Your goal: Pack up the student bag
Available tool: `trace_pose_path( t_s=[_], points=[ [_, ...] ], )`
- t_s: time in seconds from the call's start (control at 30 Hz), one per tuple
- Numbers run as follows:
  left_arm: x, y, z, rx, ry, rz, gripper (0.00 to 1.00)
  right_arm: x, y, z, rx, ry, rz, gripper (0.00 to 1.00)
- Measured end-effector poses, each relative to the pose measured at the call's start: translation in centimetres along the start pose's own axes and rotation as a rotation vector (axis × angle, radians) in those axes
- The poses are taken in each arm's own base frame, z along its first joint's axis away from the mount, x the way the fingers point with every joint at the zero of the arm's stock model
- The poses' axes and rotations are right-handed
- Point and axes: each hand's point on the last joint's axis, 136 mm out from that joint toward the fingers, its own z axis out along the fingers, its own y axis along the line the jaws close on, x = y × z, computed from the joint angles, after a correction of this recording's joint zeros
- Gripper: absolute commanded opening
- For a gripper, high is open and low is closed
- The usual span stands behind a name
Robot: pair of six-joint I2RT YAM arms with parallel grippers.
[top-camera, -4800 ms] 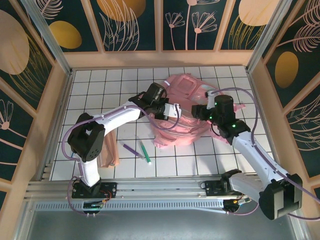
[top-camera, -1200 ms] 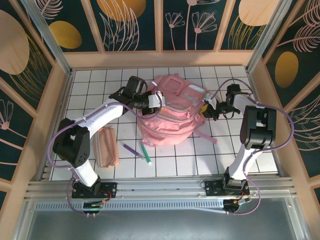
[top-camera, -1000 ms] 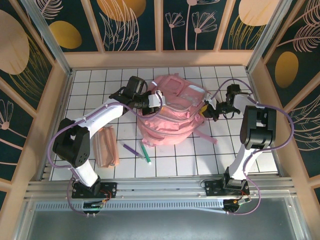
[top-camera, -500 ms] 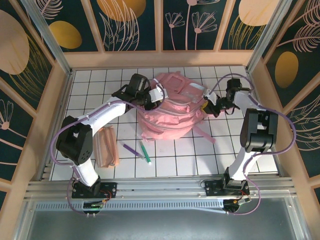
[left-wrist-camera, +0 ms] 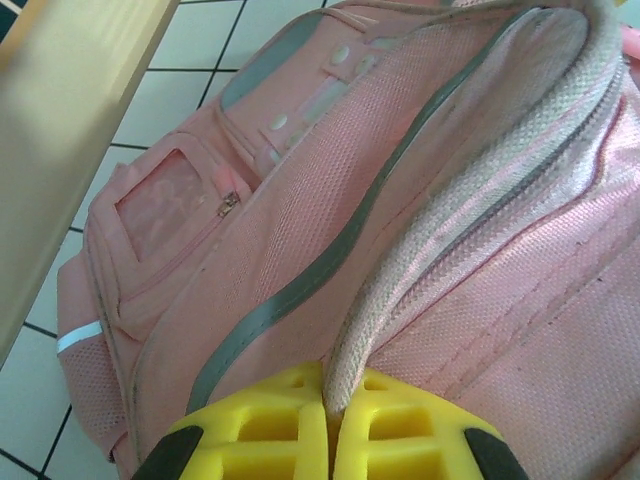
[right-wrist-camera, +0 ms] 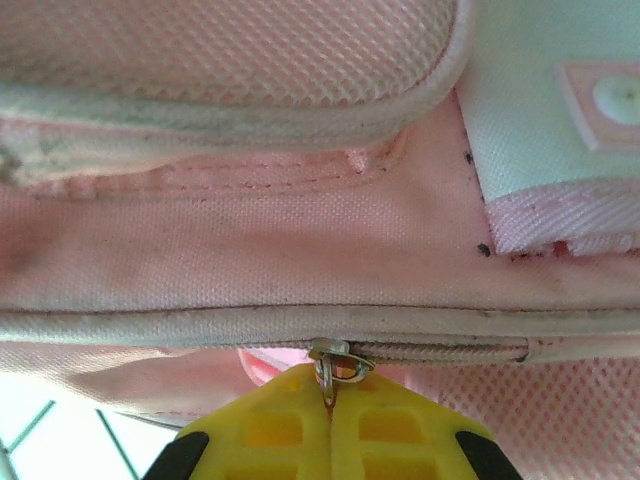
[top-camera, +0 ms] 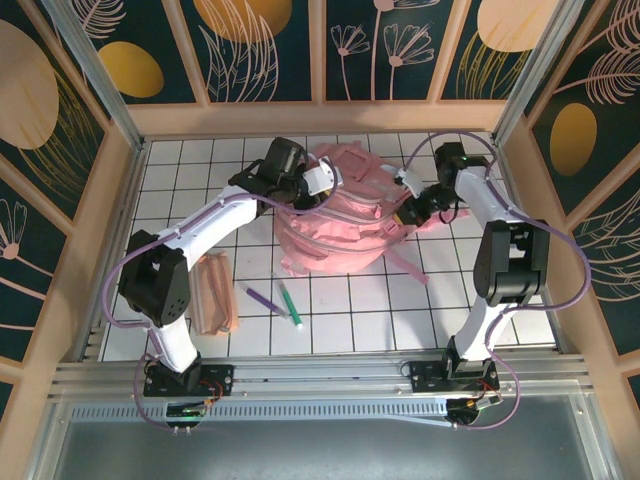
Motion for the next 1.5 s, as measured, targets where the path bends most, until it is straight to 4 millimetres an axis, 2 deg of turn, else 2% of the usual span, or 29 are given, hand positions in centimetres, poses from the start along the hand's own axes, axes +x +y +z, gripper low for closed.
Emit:
trace_pose_path(
  t_s=[0.1, 0.2, 0.33, 0.47, 0.6, 0.77, 0.87, 0.93, 1.03, 1.17, 1.27, 1.4, 1.5],
  points=[
    [0.1, 0.0, -0.2, 0.002, 0.013, 0.012, 0.00, 0.0, 0.7, 0.2, -0.007, 0.021, 0.086, 0.00],
    [0.3, 0.0, 0.0, 0.007, 0.020, 0.013, 0.00, -0.1, 2.3, 0.5, -0.036, 0.039, 0.155, 0.00],
    [0.7, -0.2, 0.3, 0.014, 0.033, 0.017, 0.00, -0.6, 4.4, 0.6, -0.049, 0.056, 0.191, 0.00],
    [0.8, 0.0, 0.2, 0.007, 0.038, 0.004, 0.00, -0.9, 5.5, 0.4, -0.040, 0.057, 0.218, 0.00],
    [0.9, -0.1, 0.3, 0.006, 0.039, -0.030, 0.00, -0.9, 6.9, 1.1, -0.051, 0.076, 0.219, 0.00],
    [2.5, -0.4, 0.1, -0.025, 0.083, -0.055, 0.00, -1.7, 9.0, 2.2, -0.068, 0.087, 0.213, 0.00],
    [3.1, 0.1, -0.4, -0.070, 0.112, -0.073, 0.00, -2.5, 9.6, 2.3, -0.059, 0.041, 0.228, 0.00],
    [3.0, 0.6, -0.8, -0.103, 0.118, -0.084, 0.00, -3.1, 9.3, 2.0, -0.038, 0.002, 0.242, 0.00],
    [2.6, 1.1, -1.2, -0.149, 0.123, -0.107, 0.00, -4.2, 7.8, 1.5, 0.022, -0.048, 0.261, 0.00],
    [2.0, 1.8, -1.5, -0.196, 0.125, -0.148, 0.00, -6.1, 4.5, 0.8, 0.104, -0.093, 0.275, 0.00],
    [1.4, 2.1, -1.7, -0.235, 0.135, -0.168, 0.00, -8.3, 1.7, 0.2, 0.156, -0.131, 0.268, 0.00],
    [0.3, 1.7, -0.5, -0.227, 0.165, -0.199, 0.00, -9.9, -1.4, 0.3, 0.215, -0.150, 0.223, 0.00],
    [0.3, 1.3, 1.2, -0.198, 0.211, -0.226, 0.00, -9.2, -2.6, 0.7, 0.241, -0.117, 0.169, 0.00]
  ],
)
